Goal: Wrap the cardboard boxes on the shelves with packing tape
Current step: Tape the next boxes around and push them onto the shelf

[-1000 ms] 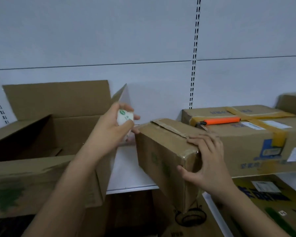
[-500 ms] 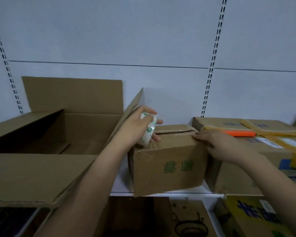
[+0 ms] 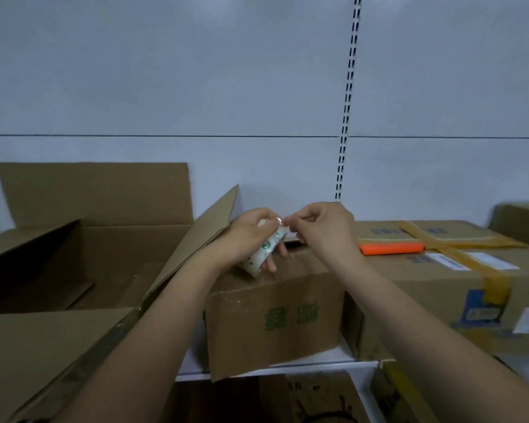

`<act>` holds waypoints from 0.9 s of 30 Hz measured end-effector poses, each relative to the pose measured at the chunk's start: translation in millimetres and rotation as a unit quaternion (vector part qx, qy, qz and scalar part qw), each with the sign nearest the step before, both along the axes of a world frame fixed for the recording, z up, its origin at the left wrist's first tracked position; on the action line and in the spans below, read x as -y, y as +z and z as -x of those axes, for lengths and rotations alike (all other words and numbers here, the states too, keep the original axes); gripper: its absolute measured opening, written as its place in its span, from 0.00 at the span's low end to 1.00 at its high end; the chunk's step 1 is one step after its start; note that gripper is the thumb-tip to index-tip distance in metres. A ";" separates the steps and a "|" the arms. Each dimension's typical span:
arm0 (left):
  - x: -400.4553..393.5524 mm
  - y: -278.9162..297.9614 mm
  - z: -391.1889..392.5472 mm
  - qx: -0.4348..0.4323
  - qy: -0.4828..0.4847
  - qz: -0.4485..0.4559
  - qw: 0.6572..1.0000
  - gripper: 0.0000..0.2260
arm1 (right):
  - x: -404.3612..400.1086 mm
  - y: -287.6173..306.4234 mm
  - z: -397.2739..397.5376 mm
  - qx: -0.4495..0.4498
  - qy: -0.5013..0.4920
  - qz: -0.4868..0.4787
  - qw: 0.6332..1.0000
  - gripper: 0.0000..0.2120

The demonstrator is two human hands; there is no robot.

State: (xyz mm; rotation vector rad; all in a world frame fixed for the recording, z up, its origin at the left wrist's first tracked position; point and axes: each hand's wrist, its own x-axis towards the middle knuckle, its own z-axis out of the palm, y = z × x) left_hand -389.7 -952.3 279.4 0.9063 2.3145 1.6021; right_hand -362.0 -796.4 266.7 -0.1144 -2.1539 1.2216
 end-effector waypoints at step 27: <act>2.4 -51.0 65.0 -0.175 0.190 0.068 0.964 0.11 | -108.8 -7.3 27.4 0.191 -0.108 -0.043 0.975 0.05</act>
